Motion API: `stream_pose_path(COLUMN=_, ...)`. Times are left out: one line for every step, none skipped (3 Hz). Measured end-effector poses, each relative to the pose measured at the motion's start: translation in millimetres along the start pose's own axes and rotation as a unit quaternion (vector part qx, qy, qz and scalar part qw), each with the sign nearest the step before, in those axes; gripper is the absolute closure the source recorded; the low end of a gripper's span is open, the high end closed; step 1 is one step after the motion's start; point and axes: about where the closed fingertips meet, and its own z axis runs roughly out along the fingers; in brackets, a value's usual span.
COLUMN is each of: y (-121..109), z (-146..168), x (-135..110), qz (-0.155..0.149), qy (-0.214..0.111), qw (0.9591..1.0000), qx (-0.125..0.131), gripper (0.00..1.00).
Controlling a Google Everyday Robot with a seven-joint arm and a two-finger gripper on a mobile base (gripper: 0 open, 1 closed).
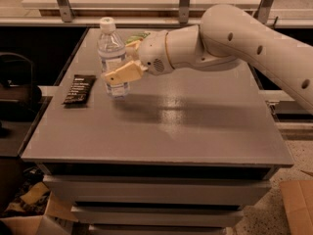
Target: Move blue plastic bottle near rxbar chocolate
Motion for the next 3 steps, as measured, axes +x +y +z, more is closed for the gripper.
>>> stream_pose_path(y=-2.4, z=26.8, x=-5.3, qz=-0.01, qy=0.001, qw=0.9997, qx=-0.022, gripper=1.0)
stream_pose_path(y=-1.1, z=47.7, x=-7.6, qz=-0.014, qy=0.003, qw=0.999, qx=-0.043, gripper=1.0)
stream_pose_path(y=0.2, z=69.8, x=-3.3, qz=-0.012, qy=0.009, qw=0.9977, qx=-0.067, gripper=1.0)
